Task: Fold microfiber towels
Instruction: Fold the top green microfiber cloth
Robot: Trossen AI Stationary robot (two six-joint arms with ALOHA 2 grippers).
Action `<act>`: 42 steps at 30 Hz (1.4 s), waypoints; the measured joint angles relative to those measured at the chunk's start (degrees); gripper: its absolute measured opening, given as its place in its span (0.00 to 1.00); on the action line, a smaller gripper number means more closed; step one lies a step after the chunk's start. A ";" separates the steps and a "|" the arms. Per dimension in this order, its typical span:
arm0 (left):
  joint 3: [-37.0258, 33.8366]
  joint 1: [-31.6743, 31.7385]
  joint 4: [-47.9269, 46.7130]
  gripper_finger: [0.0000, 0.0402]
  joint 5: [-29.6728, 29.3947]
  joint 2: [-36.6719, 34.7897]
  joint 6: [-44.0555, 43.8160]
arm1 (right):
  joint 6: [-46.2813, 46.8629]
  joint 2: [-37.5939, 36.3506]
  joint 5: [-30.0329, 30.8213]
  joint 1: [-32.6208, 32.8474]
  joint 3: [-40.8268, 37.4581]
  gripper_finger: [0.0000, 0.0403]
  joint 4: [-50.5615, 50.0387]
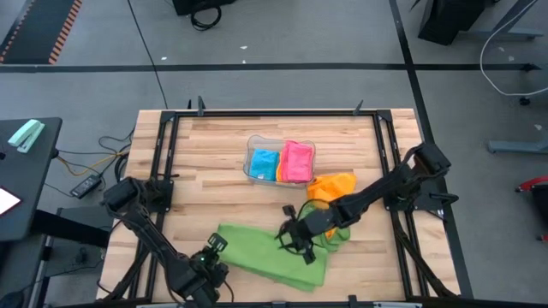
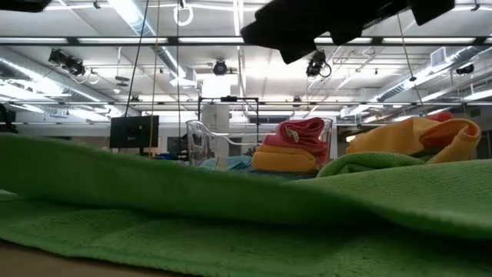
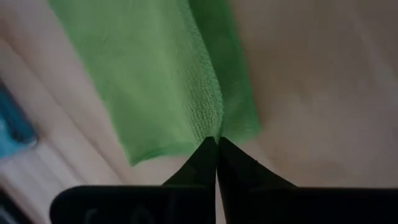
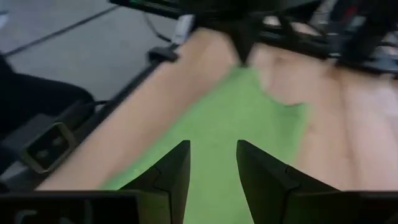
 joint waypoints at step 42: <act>0.00 8.18 -4.49 0.03 0.59 0.04 -3.14 | 26.04 21.37 11.68 20.33 17.50 0.35 -23.31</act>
